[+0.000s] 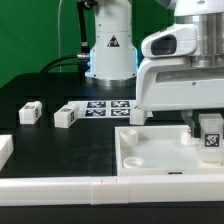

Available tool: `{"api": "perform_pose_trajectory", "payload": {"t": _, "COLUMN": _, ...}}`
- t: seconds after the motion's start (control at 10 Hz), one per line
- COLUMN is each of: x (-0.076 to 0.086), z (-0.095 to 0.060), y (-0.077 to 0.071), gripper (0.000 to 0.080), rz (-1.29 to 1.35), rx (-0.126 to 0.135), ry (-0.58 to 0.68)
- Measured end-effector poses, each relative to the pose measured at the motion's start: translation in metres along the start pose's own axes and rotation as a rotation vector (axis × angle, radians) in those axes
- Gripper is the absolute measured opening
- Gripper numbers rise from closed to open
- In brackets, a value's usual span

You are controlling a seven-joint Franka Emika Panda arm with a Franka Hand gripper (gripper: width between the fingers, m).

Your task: Assemble one leg

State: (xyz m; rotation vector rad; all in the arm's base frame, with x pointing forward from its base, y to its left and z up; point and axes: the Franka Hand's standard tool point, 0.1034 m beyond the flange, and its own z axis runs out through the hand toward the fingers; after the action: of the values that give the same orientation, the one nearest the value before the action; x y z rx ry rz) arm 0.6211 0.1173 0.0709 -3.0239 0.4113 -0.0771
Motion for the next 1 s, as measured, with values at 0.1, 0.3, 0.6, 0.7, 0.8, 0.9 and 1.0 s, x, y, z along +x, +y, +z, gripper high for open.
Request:
{"api": "perform_pose_trajectory", "payload": {"t": 0.1, "x": -0.0001, "z": 0.0001, "y": 0.0002, "gripper": 0.0291, "rz": 0.081, "rx": -0.006, "ry": 0.002}}
{"api": "perform_pose_trajectory", "payload": {"t": 0.3, "x": 0.0002, "z": 0.0015, "y": 0.0024, "gripper": 0.0291, "rz": 0.387, "rx": -0.016, "ry": 0.009}}
{"api": "perform_pose_trajectory", "payload": {"t": 0.6, "x": 0.0006, "z": 0.0020, "y": 0.0041, "gripper": 0.0292, "rz": 0.772, "rx": -0.032, "ry": 0.027}}
{"api": "perform_pose_trajectory", "payload": {"t": 0.7, "x": 0.0023, "z": 0.0021, "y": 0.0044, "gripper": 0.0292, "rz": 0.891, "rx": -0.029, "ry": 0.030}}
{"api": "perform_pose_trajectory", "payload": {"t": 0.8, "x": 0.0035, "z": 0.0023, "y": 0.0051, "gripper": 0.0292, "rz": 0.959, "rx": -0.023, "ry": 0.027}}
{"api": "perform_pose_trajectory", "payload": {"t": 0.9, "x": 0.0035, "z": 0.0025, "y": 0.0053, "gripper": 0.0292, "rz": 0.988, "rx": -0.018, "ry": 0.023}}
{"api": "perform_pose_trajectory", "payload": {"t": 1.0, "x": 0.0037, "z": 0.0024, "y": 0.0055, "gripper": 0.0292, "rz": 1.047, "rx": -0.016, "ry": 0.022}}
